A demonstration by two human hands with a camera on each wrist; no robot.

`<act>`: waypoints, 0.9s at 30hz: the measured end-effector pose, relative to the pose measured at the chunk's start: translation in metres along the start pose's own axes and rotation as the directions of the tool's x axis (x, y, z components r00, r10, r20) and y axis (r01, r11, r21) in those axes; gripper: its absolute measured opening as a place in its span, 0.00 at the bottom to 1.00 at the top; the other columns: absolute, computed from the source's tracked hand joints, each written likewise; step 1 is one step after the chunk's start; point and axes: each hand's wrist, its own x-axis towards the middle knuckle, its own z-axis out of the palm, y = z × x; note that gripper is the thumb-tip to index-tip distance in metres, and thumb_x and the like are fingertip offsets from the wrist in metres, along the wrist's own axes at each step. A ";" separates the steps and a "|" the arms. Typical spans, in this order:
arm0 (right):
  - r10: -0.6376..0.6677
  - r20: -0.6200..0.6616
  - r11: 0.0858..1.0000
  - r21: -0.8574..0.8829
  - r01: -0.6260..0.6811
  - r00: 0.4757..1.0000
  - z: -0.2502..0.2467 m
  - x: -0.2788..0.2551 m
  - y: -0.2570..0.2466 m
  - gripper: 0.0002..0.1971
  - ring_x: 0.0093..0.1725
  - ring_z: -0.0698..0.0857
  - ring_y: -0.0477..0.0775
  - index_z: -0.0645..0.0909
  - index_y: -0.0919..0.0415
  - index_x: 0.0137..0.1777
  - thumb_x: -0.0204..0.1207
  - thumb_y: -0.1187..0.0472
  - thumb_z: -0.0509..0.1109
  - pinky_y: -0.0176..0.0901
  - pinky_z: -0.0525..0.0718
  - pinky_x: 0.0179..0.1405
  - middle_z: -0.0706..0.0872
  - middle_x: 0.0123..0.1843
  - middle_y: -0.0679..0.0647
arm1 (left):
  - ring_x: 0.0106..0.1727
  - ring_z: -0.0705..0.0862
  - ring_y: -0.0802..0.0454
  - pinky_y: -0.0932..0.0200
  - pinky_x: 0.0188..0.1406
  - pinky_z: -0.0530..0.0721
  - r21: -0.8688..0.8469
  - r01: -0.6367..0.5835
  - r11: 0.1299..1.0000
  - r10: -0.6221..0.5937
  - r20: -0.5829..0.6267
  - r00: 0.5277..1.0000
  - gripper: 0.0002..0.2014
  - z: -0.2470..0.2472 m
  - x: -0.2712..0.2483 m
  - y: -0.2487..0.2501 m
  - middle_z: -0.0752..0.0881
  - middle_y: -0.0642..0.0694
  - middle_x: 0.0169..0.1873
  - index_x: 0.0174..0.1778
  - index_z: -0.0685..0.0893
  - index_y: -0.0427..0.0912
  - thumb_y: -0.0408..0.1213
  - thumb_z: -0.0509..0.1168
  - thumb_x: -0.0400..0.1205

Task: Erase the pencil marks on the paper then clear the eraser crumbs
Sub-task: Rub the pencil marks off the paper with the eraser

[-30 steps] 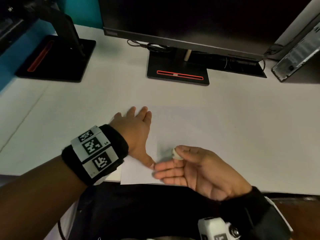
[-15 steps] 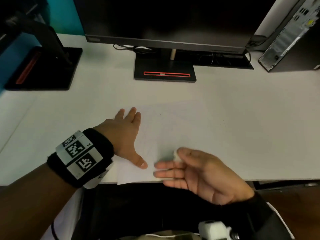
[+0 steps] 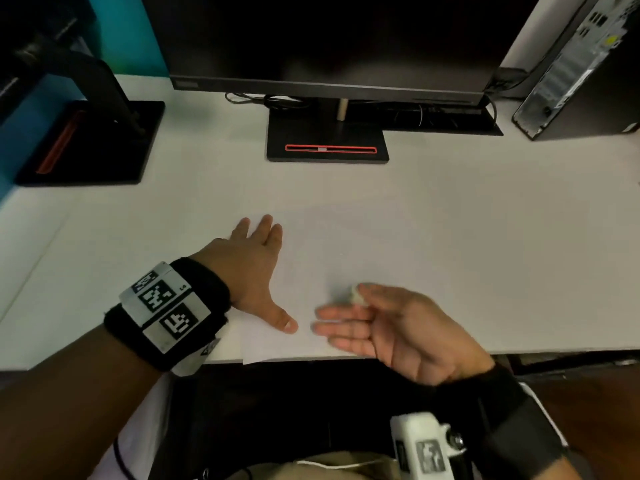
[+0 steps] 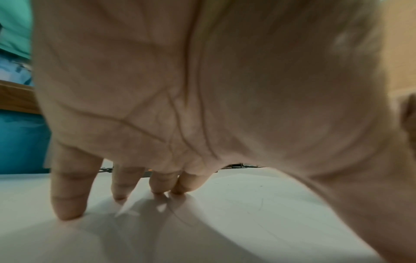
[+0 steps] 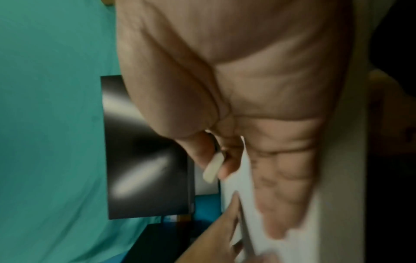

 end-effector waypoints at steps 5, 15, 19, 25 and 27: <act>-0.455 -0.506 0.822 0.077 0.564 0.733 -0.025 0.010 -0.055 0.10 0.55 0.92 0.67 0.80 0.60 0.45 0.88 0.60 0.61 0.52 0.92 0.53 0.87 0.54 0.69 | 0.88 0.31 0.40 0.36 0.85 0.56 0.025 -0.014 1.000 0.015 -0.017 1.000 0.79 0.003 0.000 -0.004 0.25 0.46 0.86 0.87 0.28 0.43 0.83 0.70 0.57; 0.001 -0.055 1.000 0.017 0.000 0.998 0.023 0.054 -0.037 0.26 0.66 0.86 0.70 0.87 0.73 0.51 0.89 0.52 0.55 0.57 0.85 0.65 0.85 0.66 0.77 | 0.88 0.33 0.40 0.39 0.84 0.59 0.081 -0.044 0.996 0.047 -0.042 0.998 0.81 0.006 0.000 -0.011 0.25 0.46 0.86 0.87 0.28 0.43 0.82 0.72 0.55; -0.410 -0.431 0.798 0.258 0.545 0.804 -0.015 0.053 -0.083 0.15 0.60 0.88 0.65 0.81 0.59 0.44 0.90 0.55 0.58 0.52 0.91 0.56 0.84 0.62 0.68 | 0.88 0.33 0.40 0.39 0.84 0.58 0.085 -0.051 0.995 0.054 -0.027 0.998 0.81 0.005 0.000 -0.011 0.24 0.46 0.85 0.87 0.27 0.43 0.81 0.72 0.56; -0.149 -0.054 0.987 0.048 0.152 0.987 0.040 0.041 -0.025 0.23 0.53 0.90 0.69 0.88 0.67 0.41 0.90 0.56 0.56 0.54 0.91 0.56 0.88 0.55 0.75 | 0.88 0.33 0.38 0.41 0.84 0.61 0.092 -0.054 0.994 0.056 -0.023 0.998 0.81 0.005 0.001 -0.010 0.24 0.45 0.85 0.86 0.27 0.42 0.82 0.72 0.56; 0.063 0.029 0.988 -0.141 -0.059 0.998 0.052 0.052 -0.012 0.22 0.60 0.89 0.71 0.83 0.75 0.56 0.90 0.55 0.56 0.58 0.87 0.63 0.87 0.62 0.77 | 0.88 0.33 0.38 0.42 0.84 0.61 0.088 -0.060 0.994 0.064 -0.033 0.997 0.81 0.006 0.001 -0.011 0.25 0.45 0.85 0.86 0.26 0.41 0.82 0.71 0.55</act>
